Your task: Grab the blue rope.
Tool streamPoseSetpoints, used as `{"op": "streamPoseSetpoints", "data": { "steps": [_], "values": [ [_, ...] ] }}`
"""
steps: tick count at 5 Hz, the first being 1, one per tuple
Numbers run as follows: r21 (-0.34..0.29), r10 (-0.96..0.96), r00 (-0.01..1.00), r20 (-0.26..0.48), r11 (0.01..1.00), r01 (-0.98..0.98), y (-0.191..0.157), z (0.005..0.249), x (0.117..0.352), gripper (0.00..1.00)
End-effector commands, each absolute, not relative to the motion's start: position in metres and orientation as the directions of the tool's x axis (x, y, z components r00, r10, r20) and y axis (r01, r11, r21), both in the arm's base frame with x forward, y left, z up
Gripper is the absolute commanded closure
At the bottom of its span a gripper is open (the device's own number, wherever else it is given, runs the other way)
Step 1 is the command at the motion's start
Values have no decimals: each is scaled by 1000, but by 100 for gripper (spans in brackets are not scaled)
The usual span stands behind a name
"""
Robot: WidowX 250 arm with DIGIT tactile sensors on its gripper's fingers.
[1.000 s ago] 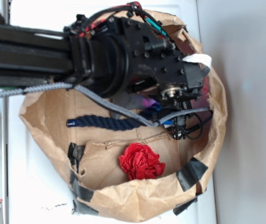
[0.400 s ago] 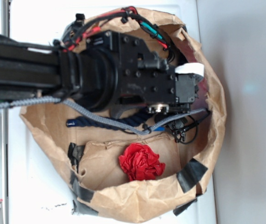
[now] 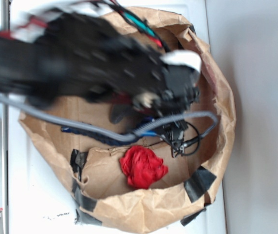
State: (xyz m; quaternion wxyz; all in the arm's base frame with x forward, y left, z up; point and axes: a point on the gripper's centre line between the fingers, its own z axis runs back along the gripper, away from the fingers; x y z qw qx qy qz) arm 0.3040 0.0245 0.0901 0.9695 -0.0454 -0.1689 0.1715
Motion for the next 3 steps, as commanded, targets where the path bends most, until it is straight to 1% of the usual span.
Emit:
{"op": "streamPoseSetpoints", "data": {
  "steps": [1,2,3],
  "values": [
    [-166,403,823,400,915,-368,39,168,274,100],
    [-178,384,832,399,923,-341,45,181,264,100],
    [-163,366,841,398,931,-328,46,187,253,100]
  ]
}}
